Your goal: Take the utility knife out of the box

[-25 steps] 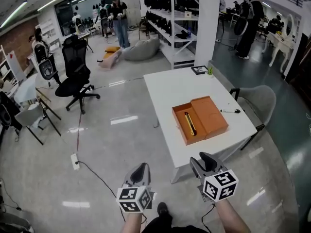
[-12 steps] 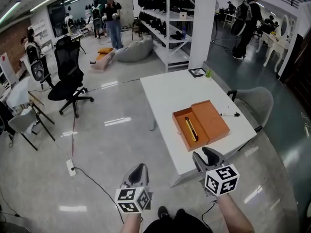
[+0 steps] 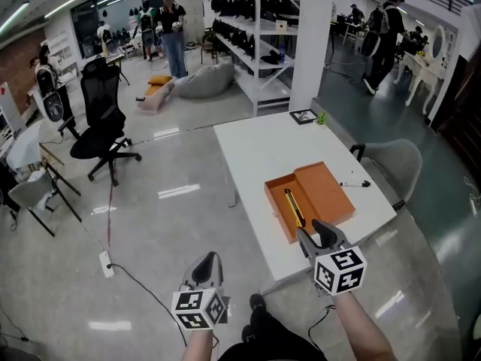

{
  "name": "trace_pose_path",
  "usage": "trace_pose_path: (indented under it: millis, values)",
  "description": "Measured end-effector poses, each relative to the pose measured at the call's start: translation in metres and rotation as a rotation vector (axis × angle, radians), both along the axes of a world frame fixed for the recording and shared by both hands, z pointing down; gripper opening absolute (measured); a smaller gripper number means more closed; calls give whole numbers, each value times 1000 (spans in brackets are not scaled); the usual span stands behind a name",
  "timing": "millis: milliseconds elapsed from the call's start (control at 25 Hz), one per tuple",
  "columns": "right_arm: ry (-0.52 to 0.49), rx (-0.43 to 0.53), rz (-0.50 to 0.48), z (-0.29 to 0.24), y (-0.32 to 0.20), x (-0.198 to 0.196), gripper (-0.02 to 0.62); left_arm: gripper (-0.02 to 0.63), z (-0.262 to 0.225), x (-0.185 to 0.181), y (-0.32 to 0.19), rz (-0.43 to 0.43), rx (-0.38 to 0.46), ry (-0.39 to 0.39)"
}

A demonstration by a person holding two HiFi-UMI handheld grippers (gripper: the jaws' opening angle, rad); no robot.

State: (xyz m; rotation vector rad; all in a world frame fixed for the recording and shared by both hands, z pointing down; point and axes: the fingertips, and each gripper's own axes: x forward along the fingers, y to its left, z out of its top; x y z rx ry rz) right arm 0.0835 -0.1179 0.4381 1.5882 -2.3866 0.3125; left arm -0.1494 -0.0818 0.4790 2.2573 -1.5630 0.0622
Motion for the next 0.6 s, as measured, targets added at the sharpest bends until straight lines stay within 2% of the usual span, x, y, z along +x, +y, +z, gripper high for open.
trace_pose_path:
  millis: [600]
  values:
    - [12, 5, -6, 4, -97, 8, 158, 23, -3, -6, -79, -46, -2, -14]
